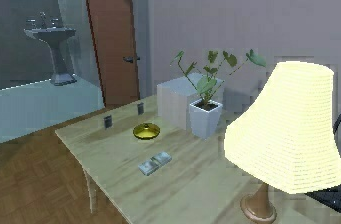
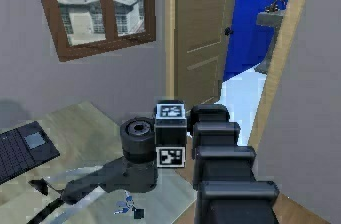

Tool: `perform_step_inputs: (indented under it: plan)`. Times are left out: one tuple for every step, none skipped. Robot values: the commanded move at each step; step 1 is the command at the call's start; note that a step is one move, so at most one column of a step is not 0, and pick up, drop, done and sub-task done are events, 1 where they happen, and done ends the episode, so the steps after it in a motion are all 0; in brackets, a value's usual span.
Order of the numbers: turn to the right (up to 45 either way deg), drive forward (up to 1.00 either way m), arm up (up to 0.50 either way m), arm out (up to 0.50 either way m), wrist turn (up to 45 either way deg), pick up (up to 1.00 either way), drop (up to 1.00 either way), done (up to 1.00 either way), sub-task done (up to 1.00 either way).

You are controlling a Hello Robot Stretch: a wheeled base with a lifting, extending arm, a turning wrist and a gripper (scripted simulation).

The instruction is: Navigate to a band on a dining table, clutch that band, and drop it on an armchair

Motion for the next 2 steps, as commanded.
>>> perform_step_inputs:
  plan:
    - [0.0, 0.0, 0.0, 0.0, 45.0, 0.0, 0.0, 0.0, 0.0]
    - [0.0, 0.0, 0.0, 0.0, 21.0, 0.0, 0.0, 0.0, 0.0]
